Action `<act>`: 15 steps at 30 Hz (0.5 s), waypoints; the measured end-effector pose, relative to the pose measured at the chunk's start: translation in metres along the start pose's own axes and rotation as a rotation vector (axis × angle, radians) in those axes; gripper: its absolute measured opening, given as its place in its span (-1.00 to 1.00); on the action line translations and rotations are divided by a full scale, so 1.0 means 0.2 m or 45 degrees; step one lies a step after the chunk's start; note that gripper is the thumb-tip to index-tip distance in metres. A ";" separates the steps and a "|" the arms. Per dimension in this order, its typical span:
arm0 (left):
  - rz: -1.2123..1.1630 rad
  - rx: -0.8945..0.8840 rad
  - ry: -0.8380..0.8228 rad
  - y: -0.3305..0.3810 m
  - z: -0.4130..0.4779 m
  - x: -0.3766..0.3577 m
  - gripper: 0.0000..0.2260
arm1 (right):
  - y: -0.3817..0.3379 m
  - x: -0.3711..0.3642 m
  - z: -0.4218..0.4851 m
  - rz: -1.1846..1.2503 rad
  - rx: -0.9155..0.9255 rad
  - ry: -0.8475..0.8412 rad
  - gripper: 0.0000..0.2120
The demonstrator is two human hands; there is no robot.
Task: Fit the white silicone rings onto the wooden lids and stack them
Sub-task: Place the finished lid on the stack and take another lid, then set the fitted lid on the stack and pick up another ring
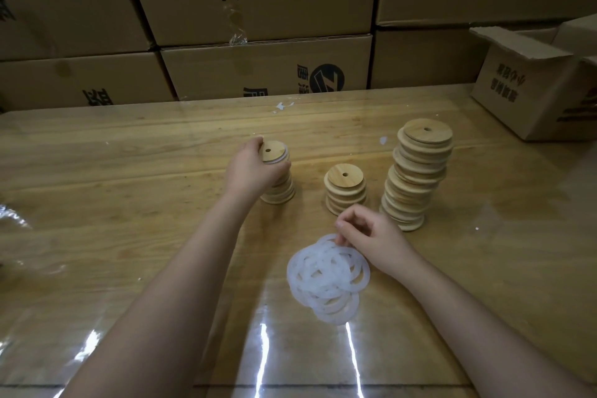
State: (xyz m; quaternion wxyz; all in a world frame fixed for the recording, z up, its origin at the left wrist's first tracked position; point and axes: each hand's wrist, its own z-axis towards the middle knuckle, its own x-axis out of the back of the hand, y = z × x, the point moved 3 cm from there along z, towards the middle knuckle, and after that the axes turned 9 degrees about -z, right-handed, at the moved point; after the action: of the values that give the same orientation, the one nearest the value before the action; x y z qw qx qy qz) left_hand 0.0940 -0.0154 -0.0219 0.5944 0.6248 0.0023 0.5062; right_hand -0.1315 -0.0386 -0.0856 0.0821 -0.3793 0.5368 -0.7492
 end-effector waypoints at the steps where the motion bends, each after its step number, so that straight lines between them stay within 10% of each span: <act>1: -0.016 0.007 0.002 0.00 0.00 0.00 -0.33 | 0.00 0.00 0.00 -0.004 0.002 -0.001 -0.92; 15: -0.179 -0.103 0.159 0.01 -0.06 0.06 -0.47 | 0.00 0.00 0.00 -0.065 0.009 -0.007 -0.94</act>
State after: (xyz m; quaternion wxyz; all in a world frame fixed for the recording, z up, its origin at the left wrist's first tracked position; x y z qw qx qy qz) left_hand 0.0901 0.0001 -0.0153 0.6520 0.5657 0.0627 0.5009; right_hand -0.1310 -0.0395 -0.0864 0.0658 -0.3947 0.5239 -0.7519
